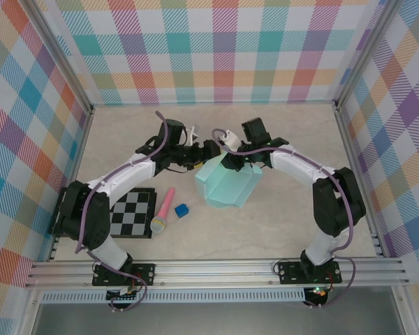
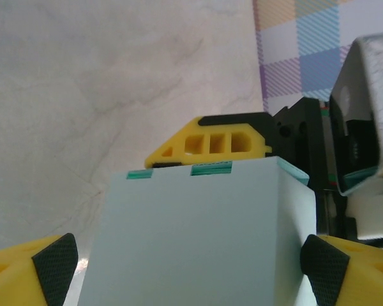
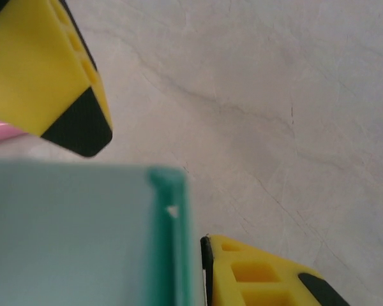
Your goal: Fold the paper box
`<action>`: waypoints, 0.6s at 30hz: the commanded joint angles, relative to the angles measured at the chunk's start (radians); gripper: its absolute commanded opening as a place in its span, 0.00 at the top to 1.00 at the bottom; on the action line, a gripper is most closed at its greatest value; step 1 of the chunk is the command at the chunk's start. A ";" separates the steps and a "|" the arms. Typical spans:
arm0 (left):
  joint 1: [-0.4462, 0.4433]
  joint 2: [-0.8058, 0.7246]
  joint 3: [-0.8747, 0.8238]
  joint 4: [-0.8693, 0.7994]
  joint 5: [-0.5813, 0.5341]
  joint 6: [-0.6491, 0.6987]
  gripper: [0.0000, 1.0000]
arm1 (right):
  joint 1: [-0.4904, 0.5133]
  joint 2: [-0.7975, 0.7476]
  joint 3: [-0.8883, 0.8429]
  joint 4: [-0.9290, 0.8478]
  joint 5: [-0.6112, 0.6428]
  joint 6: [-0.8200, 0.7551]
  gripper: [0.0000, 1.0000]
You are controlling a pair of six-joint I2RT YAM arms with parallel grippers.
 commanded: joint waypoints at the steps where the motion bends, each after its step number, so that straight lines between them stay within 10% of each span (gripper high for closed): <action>1: -0.008 0.053 -0.024 0.012 -0.018 -0.028 0.07 | 0.014 0.010 0.002 0.055 0.046 0.000 0.80; 18: -0.025 0.209 0.016 -0.128 -0.186 0.045 0.23 | 0.047 0.067 -0.159 0.261 0.171 0.074 0.71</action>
